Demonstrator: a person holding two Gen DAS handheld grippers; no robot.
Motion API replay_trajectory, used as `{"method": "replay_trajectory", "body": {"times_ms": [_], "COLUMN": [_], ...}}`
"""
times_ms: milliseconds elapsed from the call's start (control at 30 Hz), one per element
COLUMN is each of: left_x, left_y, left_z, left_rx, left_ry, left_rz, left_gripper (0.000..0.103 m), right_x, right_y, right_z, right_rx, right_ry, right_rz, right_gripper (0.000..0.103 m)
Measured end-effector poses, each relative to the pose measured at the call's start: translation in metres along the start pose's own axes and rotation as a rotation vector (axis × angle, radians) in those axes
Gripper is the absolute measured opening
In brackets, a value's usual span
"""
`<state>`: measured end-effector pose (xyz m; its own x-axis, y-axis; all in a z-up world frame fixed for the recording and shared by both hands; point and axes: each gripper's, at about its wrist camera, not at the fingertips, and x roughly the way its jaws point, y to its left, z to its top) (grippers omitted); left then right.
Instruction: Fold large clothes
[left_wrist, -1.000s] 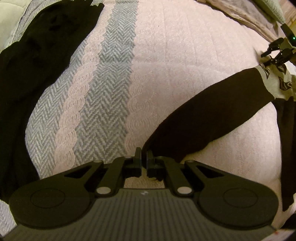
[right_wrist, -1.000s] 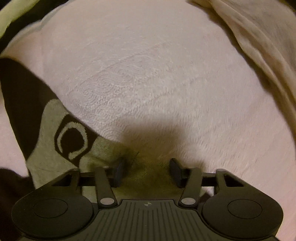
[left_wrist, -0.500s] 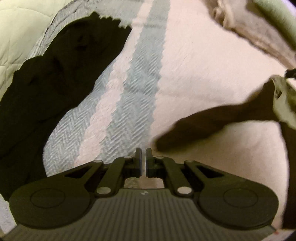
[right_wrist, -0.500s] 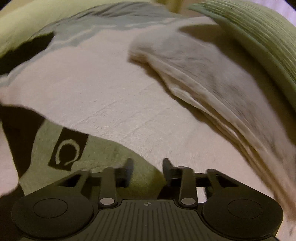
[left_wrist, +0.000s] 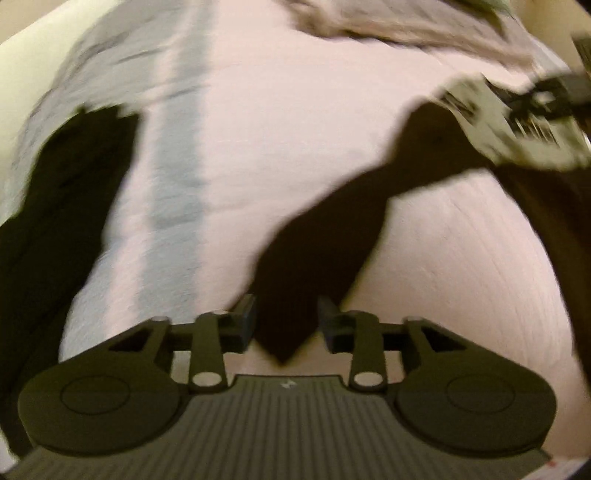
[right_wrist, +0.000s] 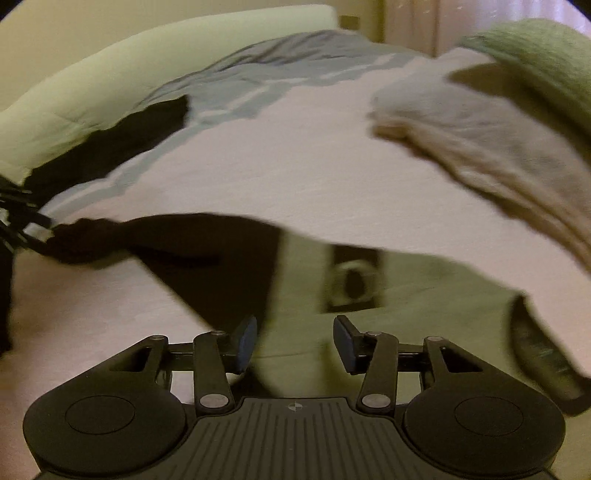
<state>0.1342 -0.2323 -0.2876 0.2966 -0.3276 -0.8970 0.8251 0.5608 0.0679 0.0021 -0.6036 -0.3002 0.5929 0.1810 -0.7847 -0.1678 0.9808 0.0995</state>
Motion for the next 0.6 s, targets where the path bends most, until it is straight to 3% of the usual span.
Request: {"method": "replay_trajectory", "body": {"times_ms": [100, 167, 233, 267, 300, 433, 500, 600], "left_x": [0.028, 0.045, 0.054, 0.054, 0.047, 0.004, -0.004, 0.006], "left_y": [-0.043, -0.06, -0.058, -0.052, -0.042, 0.029, 0.071, 0.112], "left_z": [-0.005, -0.013, -0.013, -0.008, -0.001, 0.041, 0.061, 0.081], "left_rx": [0.257, 0.397, 0.432, 0.41, 0.354, -0.017, -0.152, -0.227], "left_ry": [0.011, 0.024, 0.025, 0.037, 0.038, -0.039, -0.056, -0.062], "left_rz": [0.071, 0.144, 0.173, 0.169, 0.146, 0.031, -0.017, 0.062], "left_gripper": [0.053, 0.056, 0.036, 0.013, 0.007, 0.007, 0.01, 0.01], "right_x": [0.011, 0.016, 0.015, 0.013, 0.01, -0.002, -0.005, -0.012], "right_y": [0.019, 0.024, 0.028, 0.029, 0.029, 0.029, 0.031, 0.033], "right_z": [-0.006, -0.009, -0.01, -0.01, -0.01, -0.011, -0.014, -0.023], "right_rx": [0.017, 0.022, 0.018, 0.018, 0.021, 0.051, 0.07, 0.107], "right_ry": [0.01, 0.023, 0.032, 0.03, 0.025, 0.013, 0.009, 0.006], "right_rz": [0.014, 0.011, -0.002, -0.01, -0.014, -0.043, -0.054, -0.071], "right_gripper": [0.044, 0.044, 0.044, 0.044, 0.044, 0.044, 0.045, 0.045]}}
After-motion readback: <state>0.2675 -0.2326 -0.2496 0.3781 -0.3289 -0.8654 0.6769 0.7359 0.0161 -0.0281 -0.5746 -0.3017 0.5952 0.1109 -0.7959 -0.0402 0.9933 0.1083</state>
